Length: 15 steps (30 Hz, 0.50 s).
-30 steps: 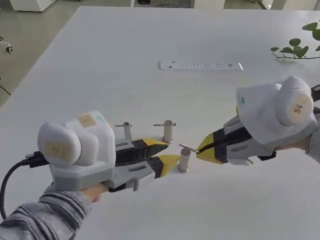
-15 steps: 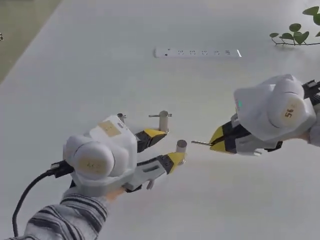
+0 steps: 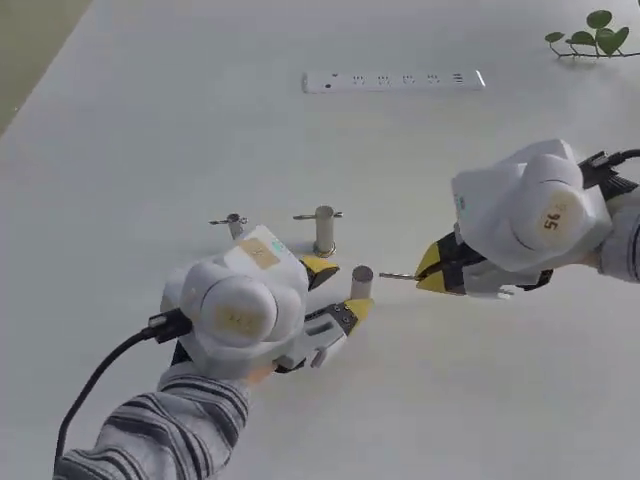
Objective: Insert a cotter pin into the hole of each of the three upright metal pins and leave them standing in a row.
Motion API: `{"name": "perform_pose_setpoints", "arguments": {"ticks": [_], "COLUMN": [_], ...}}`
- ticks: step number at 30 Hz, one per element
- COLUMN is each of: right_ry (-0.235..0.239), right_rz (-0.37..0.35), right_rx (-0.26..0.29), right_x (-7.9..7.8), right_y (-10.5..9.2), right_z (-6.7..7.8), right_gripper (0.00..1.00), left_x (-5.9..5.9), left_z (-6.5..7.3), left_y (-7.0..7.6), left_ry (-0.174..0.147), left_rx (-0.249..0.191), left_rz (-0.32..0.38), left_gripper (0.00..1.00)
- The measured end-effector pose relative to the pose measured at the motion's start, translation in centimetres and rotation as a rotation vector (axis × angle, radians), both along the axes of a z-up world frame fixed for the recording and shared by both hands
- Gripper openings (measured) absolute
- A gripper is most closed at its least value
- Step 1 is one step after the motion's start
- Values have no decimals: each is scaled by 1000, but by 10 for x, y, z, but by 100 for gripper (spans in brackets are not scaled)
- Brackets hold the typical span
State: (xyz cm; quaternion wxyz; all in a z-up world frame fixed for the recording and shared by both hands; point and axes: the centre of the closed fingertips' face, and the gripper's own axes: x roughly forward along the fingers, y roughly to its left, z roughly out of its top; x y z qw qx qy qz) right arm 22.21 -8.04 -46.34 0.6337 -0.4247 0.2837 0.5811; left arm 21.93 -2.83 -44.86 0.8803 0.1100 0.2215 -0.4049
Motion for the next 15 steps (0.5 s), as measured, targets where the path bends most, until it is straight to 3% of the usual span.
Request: {"name": "perform_pose_setpoints", "arguments": {"ticks": [5,15], "right_ry": [7,4], "right_rz": [4,14], "right_rx": [11,14], "right_x": [-1,-2], "right_y": [3,6], "right_z": [0,3], "right_gripper": [0,0], "left_x": [3,8], "left_z": [-12,-22], "left_y": [-2,-5], "left_ry": [20,57], "left_rx": [36,30], "left_rz": [9,35], "left_gripper": [22,18]}}
